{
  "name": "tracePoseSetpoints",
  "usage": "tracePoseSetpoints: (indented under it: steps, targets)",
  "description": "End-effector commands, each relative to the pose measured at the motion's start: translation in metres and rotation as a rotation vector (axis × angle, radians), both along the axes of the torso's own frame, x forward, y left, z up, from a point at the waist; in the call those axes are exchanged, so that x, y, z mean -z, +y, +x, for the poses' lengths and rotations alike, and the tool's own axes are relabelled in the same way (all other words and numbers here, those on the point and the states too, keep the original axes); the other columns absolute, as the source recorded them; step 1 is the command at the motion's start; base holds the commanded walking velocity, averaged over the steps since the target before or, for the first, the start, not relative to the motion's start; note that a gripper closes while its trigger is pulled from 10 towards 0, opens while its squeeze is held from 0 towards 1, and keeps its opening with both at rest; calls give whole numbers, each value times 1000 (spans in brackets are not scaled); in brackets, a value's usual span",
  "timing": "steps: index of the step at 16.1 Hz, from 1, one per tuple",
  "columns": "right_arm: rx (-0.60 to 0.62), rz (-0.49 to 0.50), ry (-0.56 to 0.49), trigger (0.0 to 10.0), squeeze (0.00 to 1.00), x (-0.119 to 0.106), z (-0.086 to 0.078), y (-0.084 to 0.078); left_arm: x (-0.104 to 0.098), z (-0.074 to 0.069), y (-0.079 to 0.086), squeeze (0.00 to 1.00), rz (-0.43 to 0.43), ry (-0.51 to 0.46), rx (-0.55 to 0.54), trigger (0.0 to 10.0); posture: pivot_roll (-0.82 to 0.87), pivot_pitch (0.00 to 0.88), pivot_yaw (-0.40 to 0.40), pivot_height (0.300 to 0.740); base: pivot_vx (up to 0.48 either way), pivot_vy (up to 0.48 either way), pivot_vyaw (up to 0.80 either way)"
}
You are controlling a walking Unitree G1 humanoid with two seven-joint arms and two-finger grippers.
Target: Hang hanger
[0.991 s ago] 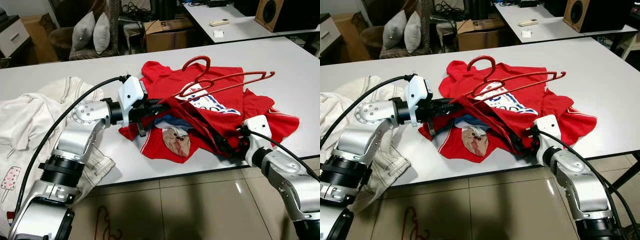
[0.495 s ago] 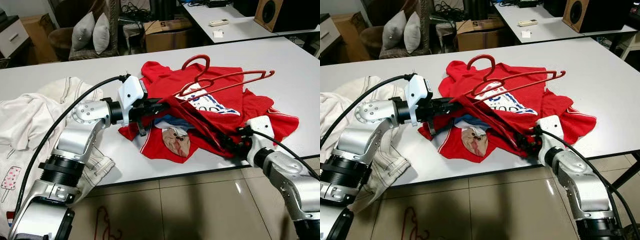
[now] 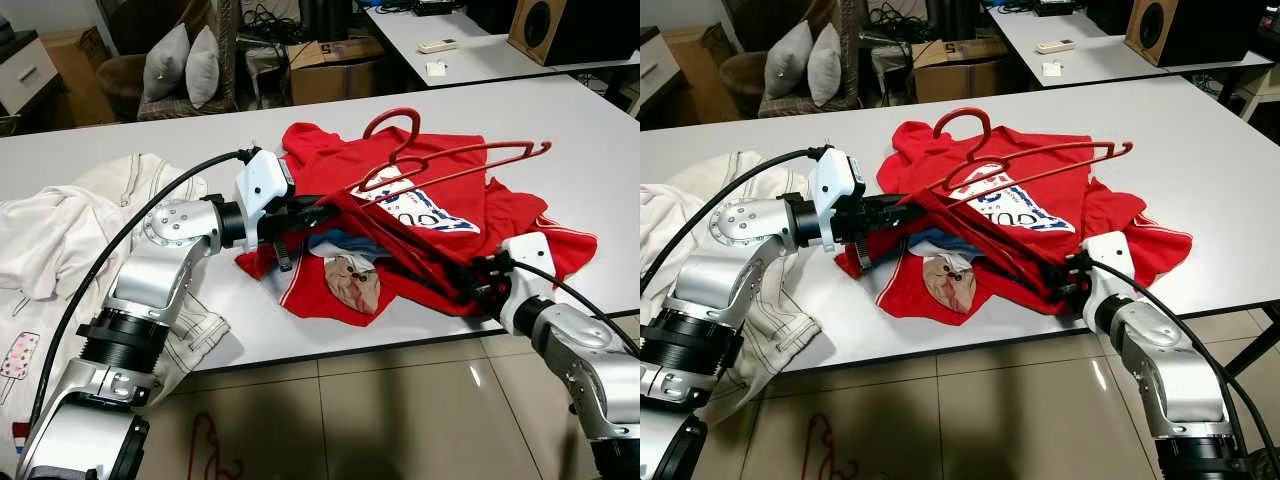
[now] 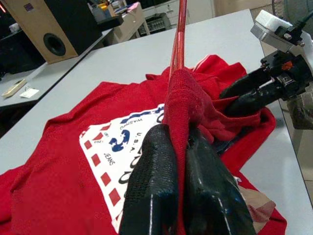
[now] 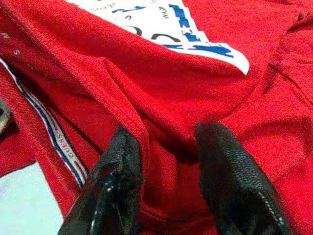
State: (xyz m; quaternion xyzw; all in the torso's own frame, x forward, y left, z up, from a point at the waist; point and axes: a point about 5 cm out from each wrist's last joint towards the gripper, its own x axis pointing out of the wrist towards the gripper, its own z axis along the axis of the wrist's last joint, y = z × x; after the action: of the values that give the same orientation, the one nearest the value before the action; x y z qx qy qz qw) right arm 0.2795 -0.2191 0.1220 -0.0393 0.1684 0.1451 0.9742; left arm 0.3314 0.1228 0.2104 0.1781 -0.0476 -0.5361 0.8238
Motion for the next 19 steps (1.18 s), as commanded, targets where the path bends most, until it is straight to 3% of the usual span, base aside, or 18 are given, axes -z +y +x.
tracePoseSetpoints:
  steps: [1,9,14,19]
  targets:
    - [33,45,-66,0,0,-14,1,-5,-7,2,7,0,-5,-26,-22,0,-86,0,91,740,0,0,0]
    - [76,96,-122,0,0,-27,0,-16,2,1,0,0,46,-33,-36,0,-87,0,107,740,0,0,0]
    - [61,114,-122,0,0,-28,-7,-14,13,-19,-18,0,32,-26,-31,0,-91,2,82,740,0,0,0]
    - [63,128,-128,0,0,-31,-9,-17,18,-28,-34,0,95,-51,-19,0,-108,3,45,740,0,0,0]
